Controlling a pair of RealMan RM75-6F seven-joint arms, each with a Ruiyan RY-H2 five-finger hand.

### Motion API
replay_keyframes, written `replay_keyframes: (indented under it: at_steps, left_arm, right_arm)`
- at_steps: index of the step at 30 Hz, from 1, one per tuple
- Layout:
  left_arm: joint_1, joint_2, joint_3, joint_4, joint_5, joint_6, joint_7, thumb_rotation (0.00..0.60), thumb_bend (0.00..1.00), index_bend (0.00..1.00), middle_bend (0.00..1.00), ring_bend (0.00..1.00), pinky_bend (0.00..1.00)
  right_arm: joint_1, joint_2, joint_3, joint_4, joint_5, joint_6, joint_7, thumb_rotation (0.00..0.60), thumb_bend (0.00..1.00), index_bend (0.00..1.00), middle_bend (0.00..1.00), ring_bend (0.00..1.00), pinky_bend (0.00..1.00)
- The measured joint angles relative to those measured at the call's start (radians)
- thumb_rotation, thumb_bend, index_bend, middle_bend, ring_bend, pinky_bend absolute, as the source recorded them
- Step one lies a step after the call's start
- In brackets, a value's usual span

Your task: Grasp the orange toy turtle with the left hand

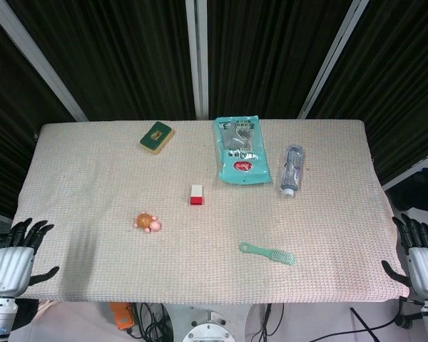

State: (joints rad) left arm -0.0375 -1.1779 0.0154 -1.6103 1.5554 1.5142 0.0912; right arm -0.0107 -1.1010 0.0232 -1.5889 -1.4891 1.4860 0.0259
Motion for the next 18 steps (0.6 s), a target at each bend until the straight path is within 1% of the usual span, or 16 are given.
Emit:
replay_keyframes:
  at_steps: [12,18]
  left_arm:
    - [-0.003,0.003,-0.001,-0.005,0.002,-0.003,0.001,0.600,0.09,0.17,0.12,0.00,0.08]
    - [-0.041,0.017,-0.006,-0.030,0.025,-0.043,-0.022,0.600,0.09,0.17,0.12,0.00,0.08]
  right_arm:
    - [0.002,-0.001,0.003,0.003,0.000,-0.001,0.002,0.600,0.17,0.00,0.00,0.00,0.00]
    - [0.006,0.001,0.008,-0.002,0.004,-0.003,-0.003,0.600,0.17,0.00,0.00,0.00,0.00]
